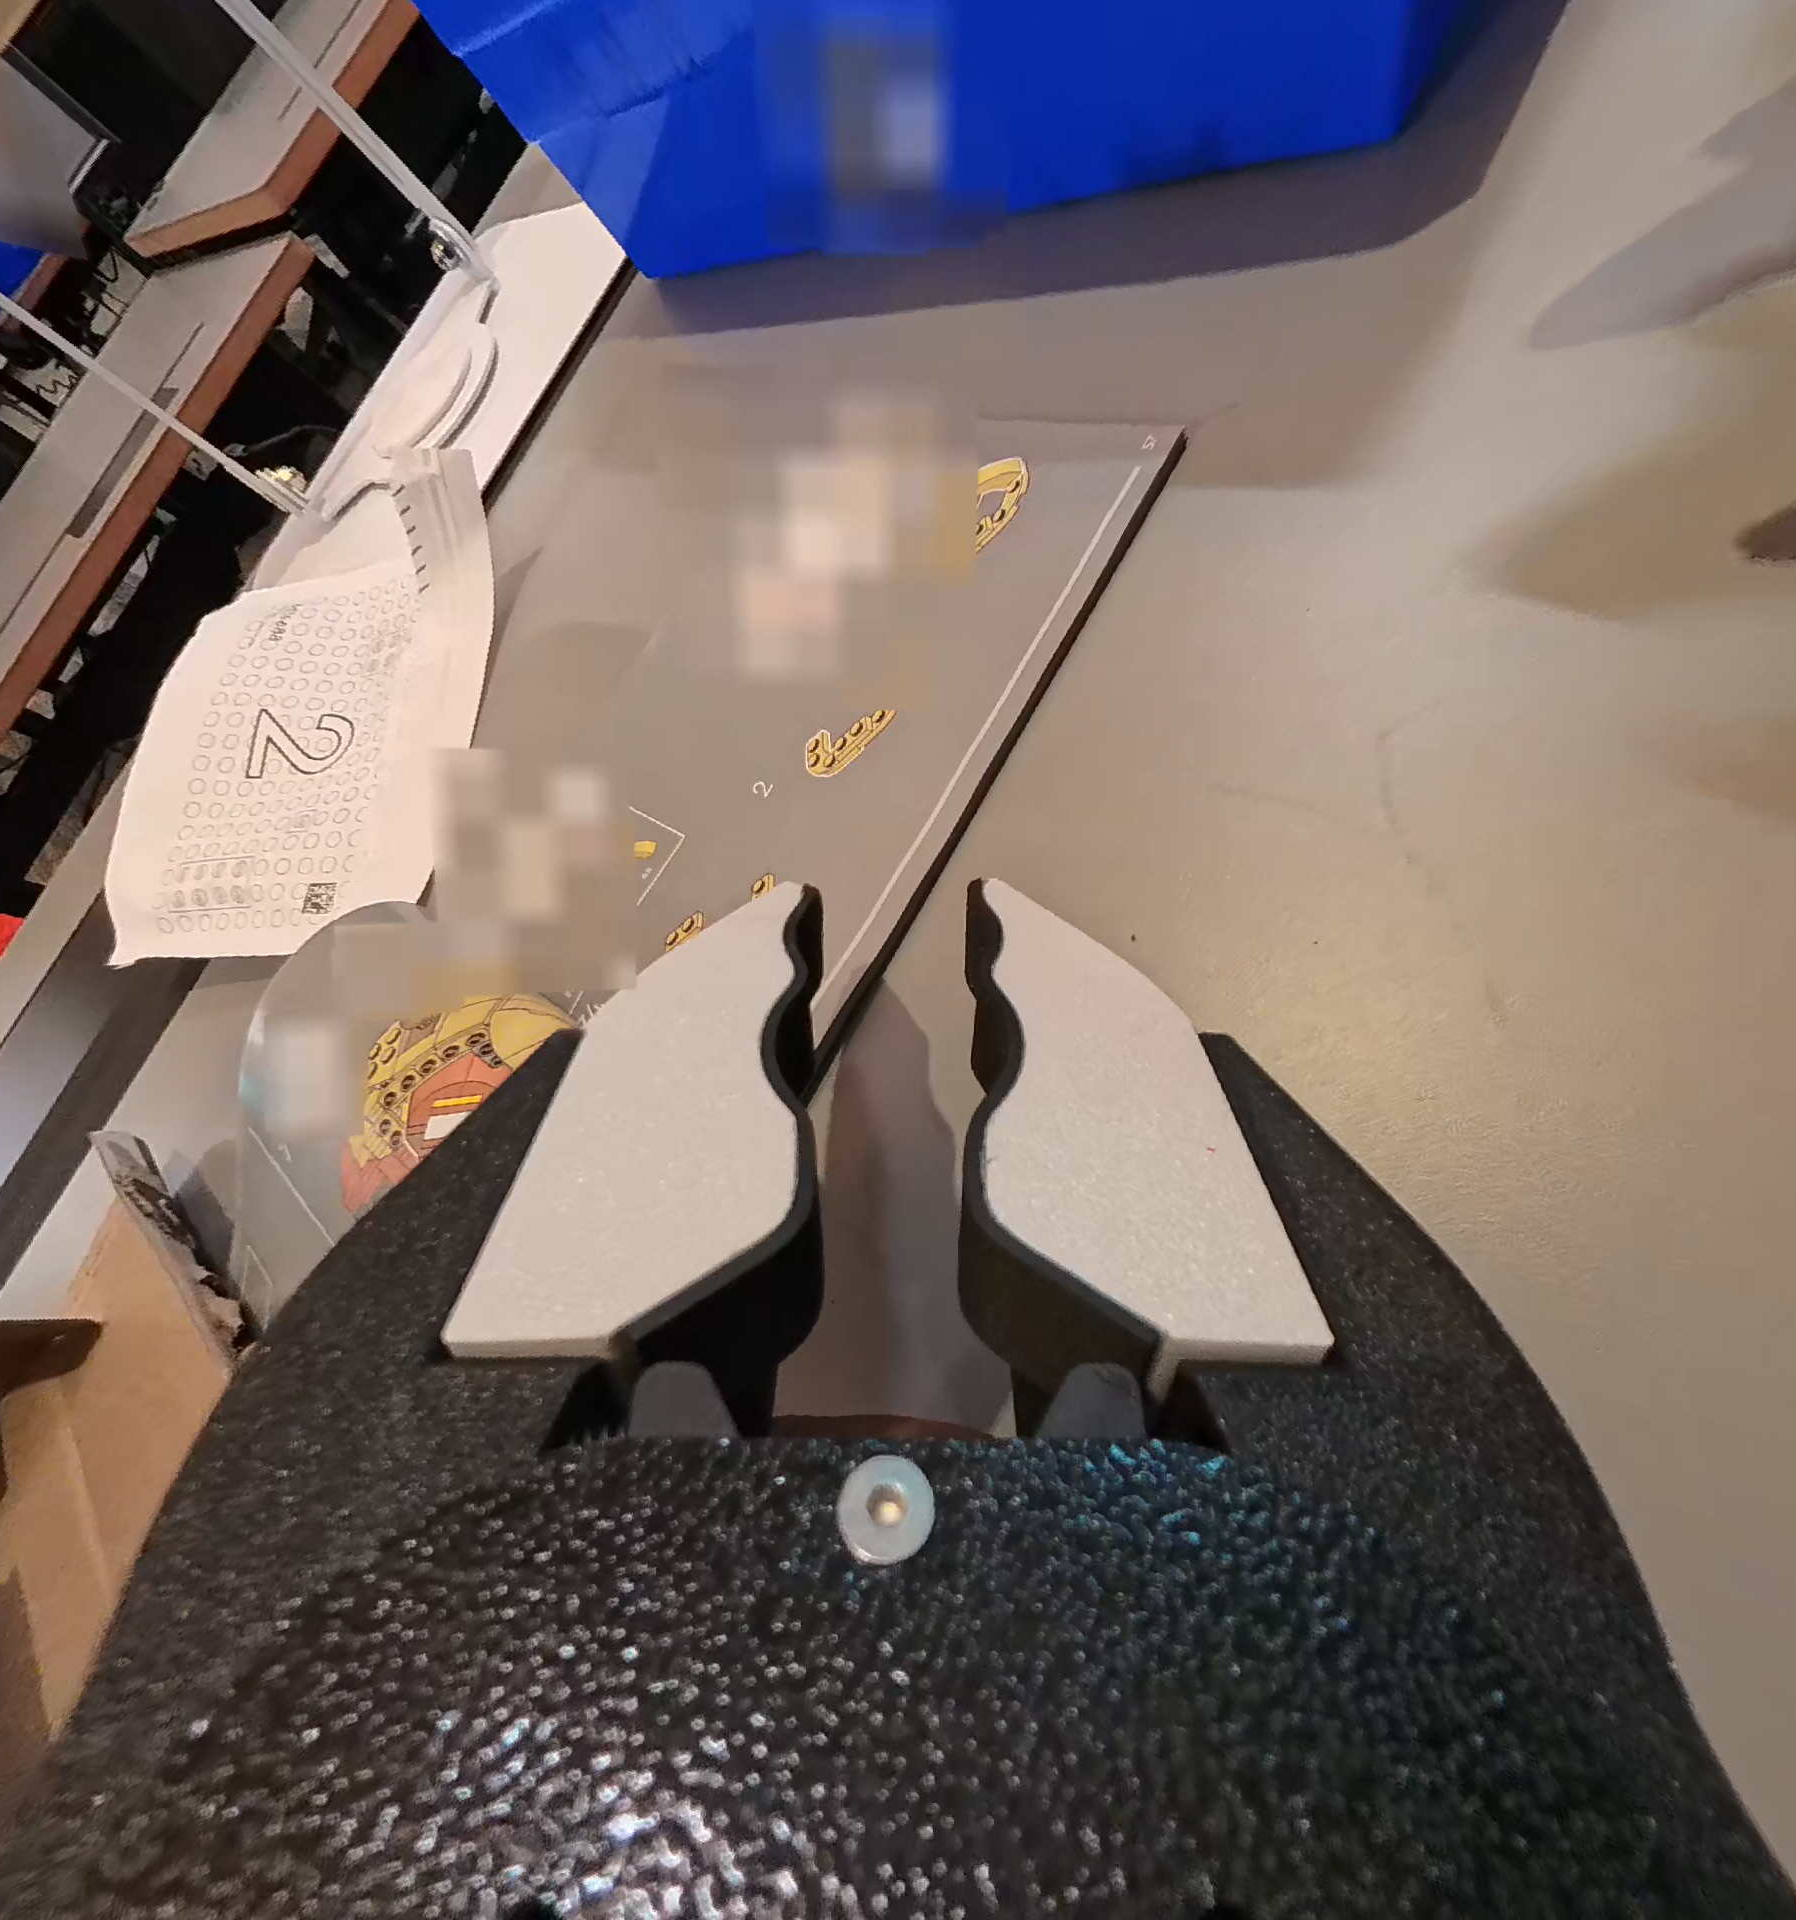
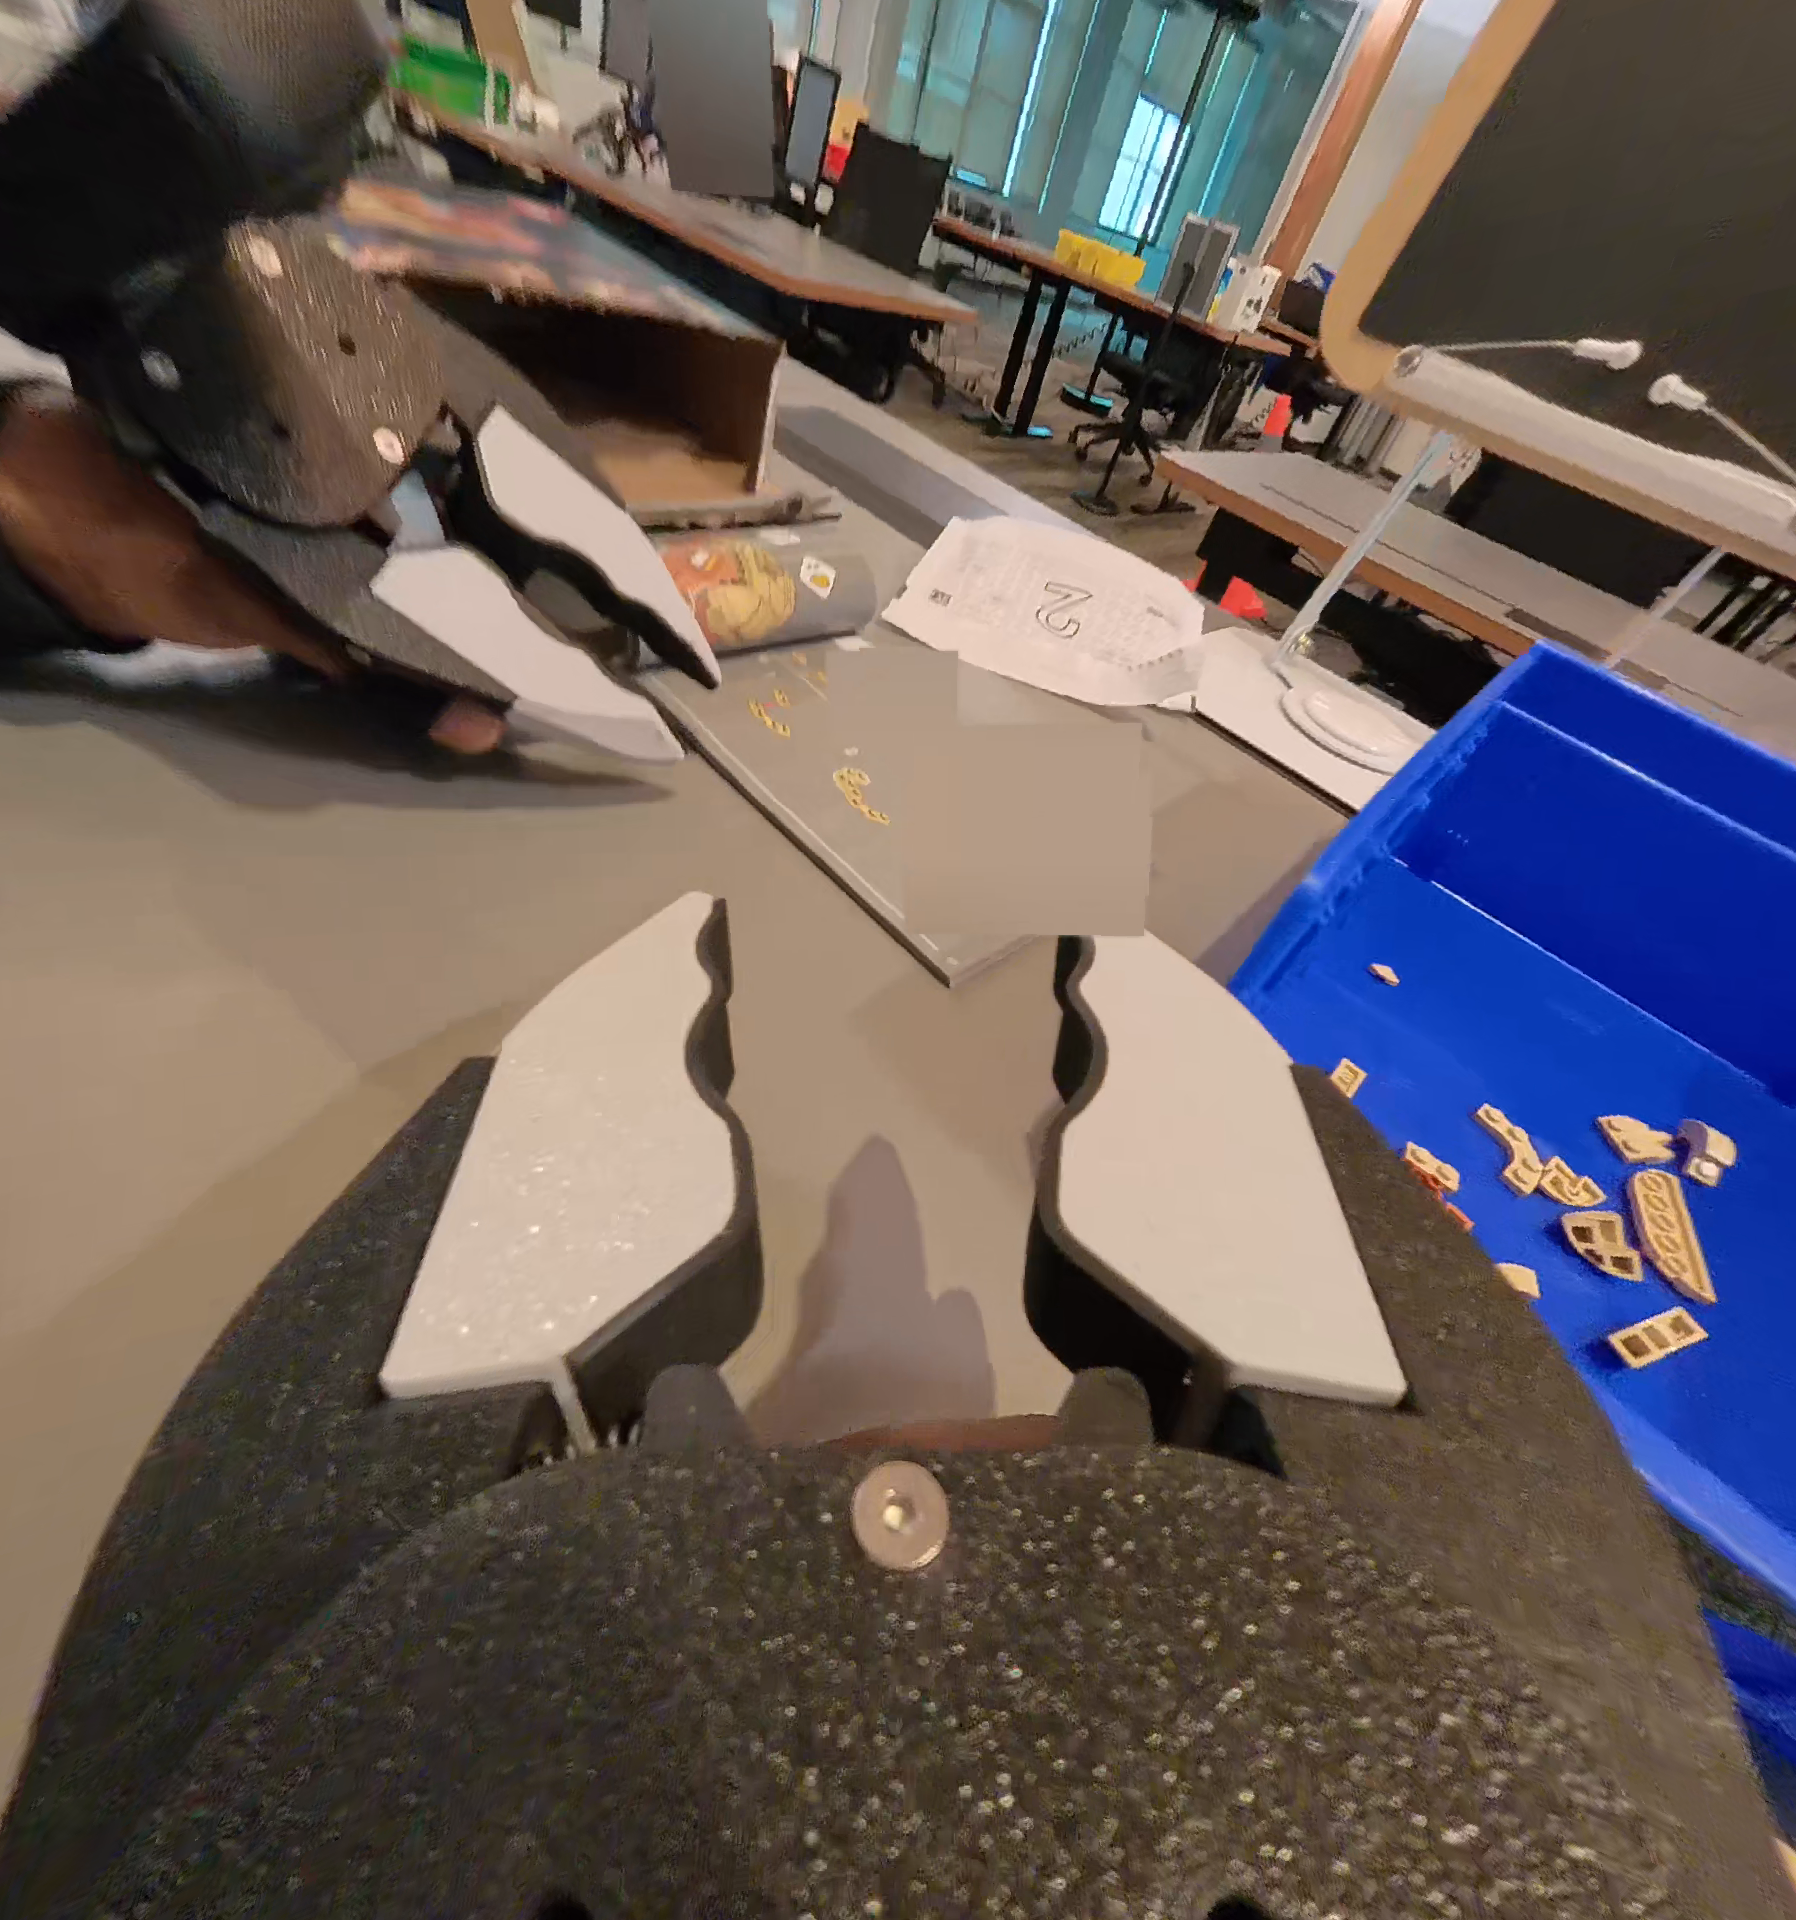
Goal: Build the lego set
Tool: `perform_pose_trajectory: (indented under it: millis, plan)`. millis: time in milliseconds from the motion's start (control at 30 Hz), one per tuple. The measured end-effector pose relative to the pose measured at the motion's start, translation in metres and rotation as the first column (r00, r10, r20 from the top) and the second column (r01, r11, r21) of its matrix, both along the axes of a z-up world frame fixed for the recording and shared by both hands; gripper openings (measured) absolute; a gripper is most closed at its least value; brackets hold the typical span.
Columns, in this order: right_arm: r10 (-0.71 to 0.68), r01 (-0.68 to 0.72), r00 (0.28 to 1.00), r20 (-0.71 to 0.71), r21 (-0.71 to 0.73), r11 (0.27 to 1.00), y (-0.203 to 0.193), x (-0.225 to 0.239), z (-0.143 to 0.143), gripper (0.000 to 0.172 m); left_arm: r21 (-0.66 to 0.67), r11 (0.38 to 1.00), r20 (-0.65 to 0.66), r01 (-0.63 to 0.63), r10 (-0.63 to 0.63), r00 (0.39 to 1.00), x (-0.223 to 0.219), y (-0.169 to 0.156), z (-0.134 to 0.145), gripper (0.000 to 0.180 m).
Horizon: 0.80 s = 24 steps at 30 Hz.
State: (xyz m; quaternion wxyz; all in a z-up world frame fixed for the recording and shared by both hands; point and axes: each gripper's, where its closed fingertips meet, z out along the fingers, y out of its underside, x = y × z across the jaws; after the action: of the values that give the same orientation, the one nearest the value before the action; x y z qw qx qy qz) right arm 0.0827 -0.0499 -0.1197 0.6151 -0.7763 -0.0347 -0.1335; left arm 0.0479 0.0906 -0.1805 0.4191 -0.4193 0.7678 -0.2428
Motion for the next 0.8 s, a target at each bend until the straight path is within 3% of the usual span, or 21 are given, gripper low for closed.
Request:
perform_pose_trajectory:
  millis: [100,233,467,533,633,800]
  plan:
    - [0.047,-0.040,0.997,-0.065,0.104,0.994,-0.004,-0.007,0.027,0.070,-0.022,1.000,0.016,0.013,-0.012,1.000,0.000,-0.005,0.003,0.026]
    - [0.088,-0.082,0.996,-0.031,0.156,0.984,-0.015,-0.009,0.068,0.068,-0.070,0.997,0.023,0.038,-0.036,0.999,-0.001,-0.015,0.007,0.023]
    - [-0.017,0.014,0.998,0.066,0.039,0.999,-0.051,0.081,0.119,0.054,-0.068,0.995,0.046,0.070,-0.067,0.997,-0.001,-0.022,0.009,0.021]
    - [-0.008,0.012,0.997,0.071,-0.045,0.999,-0.050,0.107,0.114,0.046,-0.065,0.995,0.050,0.069,-0.066,0.997,0.000,-0.022,0.010,0.020]
    - [0.056,-0.043,0.998,0.040,-0.266,0.963,-0.038,0.137,0.084,0.038,-0.053,0.996,0.053,0.067,-0.064,0.997,0.001,-0.022,0.010,0.020]
    - [0.124,-0.152,0.988,-0.089,-0.658,0.737,-0.013,0.168,0.011,0.027,-0.025,0.998,0.058,0.064,-0.062,0.996,0.004,-0.019,0.009,0.020]
